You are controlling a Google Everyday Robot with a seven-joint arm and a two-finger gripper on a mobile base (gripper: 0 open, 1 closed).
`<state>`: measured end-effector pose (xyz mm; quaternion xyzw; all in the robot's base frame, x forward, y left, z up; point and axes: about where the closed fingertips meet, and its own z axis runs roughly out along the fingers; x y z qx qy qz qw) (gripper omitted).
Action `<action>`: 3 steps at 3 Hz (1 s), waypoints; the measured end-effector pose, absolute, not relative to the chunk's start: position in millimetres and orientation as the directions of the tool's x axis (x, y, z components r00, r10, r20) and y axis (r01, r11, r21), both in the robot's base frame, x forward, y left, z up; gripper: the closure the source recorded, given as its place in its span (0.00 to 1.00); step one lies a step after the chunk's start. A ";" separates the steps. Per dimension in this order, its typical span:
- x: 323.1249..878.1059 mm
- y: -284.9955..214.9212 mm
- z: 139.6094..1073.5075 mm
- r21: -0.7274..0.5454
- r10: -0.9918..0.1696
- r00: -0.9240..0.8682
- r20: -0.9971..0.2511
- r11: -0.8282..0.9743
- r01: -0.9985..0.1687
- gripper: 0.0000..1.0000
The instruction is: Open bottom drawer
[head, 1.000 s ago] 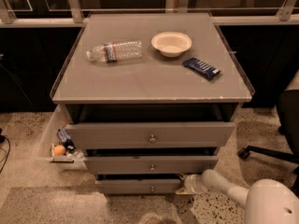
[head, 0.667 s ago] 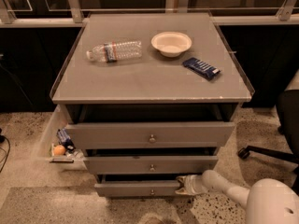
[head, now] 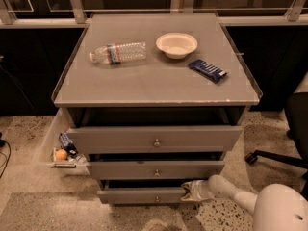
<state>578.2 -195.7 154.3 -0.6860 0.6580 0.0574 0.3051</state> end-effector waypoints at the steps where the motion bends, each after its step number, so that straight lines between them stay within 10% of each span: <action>1: 578.0 -193.4 153.6 -0.337 -0.864 0.131 -0.487 0.047 -0.940 0.63; 2: 563.1 -196.0 154.5 -0.324 -0.851 0.141 -0.505 0.035 -0.945 0.66; 3: 561.1 -195.2 155.9 -0.324 -0.851 0.142 -0.505 0.035 -0.945 0.89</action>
Offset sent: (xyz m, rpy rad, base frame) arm -0.0697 -0.0380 0.0052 0.0661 0.0493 0.0768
